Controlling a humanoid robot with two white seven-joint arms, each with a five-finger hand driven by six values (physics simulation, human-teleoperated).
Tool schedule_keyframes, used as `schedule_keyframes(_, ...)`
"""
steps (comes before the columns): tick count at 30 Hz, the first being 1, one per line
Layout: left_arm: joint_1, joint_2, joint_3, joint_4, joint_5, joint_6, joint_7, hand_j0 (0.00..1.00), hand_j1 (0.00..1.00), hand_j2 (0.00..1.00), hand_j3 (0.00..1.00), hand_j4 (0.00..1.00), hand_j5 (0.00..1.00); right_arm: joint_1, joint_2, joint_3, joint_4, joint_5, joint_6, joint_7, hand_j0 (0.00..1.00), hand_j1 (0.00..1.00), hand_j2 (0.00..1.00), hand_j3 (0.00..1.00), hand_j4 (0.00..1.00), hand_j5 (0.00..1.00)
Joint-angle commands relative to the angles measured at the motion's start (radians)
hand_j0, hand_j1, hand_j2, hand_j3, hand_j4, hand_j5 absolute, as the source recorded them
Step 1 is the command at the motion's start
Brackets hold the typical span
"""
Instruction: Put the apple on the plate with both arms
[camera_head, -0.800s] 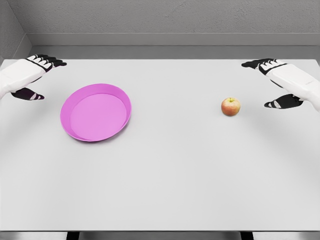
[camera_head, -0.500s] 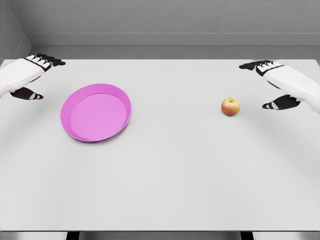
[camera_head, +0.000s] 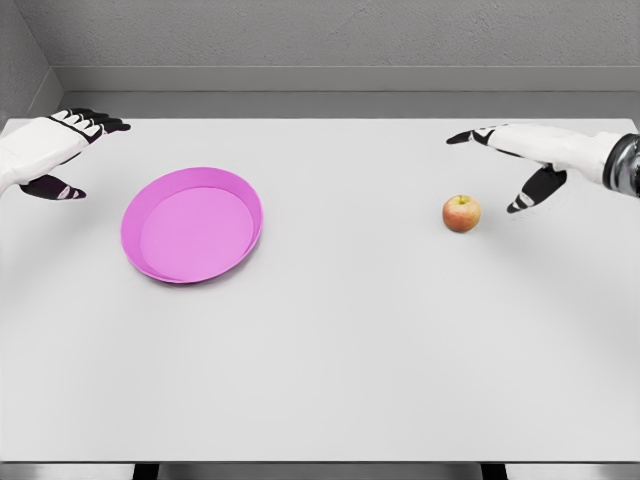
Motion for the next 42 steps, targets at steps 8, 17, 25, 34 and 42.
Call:
schedule_keyframes(8, 0.000, -0.001, 0.001, -0.001, 0.006, 0.001, 0.001, 1.00, 1.00, 1.00, 1.00, 1.00, 1.00, -0.071, 0.100, 0.162, 0.166, -0.001, 0.006, 0.019, 1.00, 1.00, 1.00, 1.00, 1.00, 1.00)
schedule_keyframes(17, 0.002, -0.001, 0.001, -0.006, 0.006, 0.001, 0.001, 1.00, 1.00, 1.00, 1.00, 1.00, 1.00, -0.075, 0.101, 0.194, 0.207, -0.001, 0.005, 0.019, 1.00, 1.00, 1.00, 1.00, 1.00, 1.00)
schedule_keyframes(25, 0.002, -0.003, 0.004, -0.006, 0.009, 0.001, -0.029, 1.00, 1.00, 1.00, 1.00, 1.00, 1.00, -0.075, 0.101, 0.212, 0.224, -0.001, 0.005, 0.019, 1.00, 1.00, 1.00, 1.00, 1.00, 1.00)
schedule_keyframes(34, 0.002, -0.003, 0.007, -0.004, 0.008, 0.001, -0.029, 1.00, 1.00, 1.00, 1.00, 1.00, 1.00, -0.110, 0.137, 0.249, 0.256, -0.001, 0.006, 0.019, 1.00, 1.00, 1.00, 1.00, 1.00, 1.00)
schedule_keyframes(42, 0.000, -0.003, 0.009, -0.004, 0.009, 0.001, -0.026, 1.00, 1.00, 1.00, 1.00, 1.00, 1.00, -0.117, 0.151, 0.263, 0.278, -0.001, 0.005, 0.019, 1.00, 1.00, 1.00, 1.00, 1.00, 1.00)
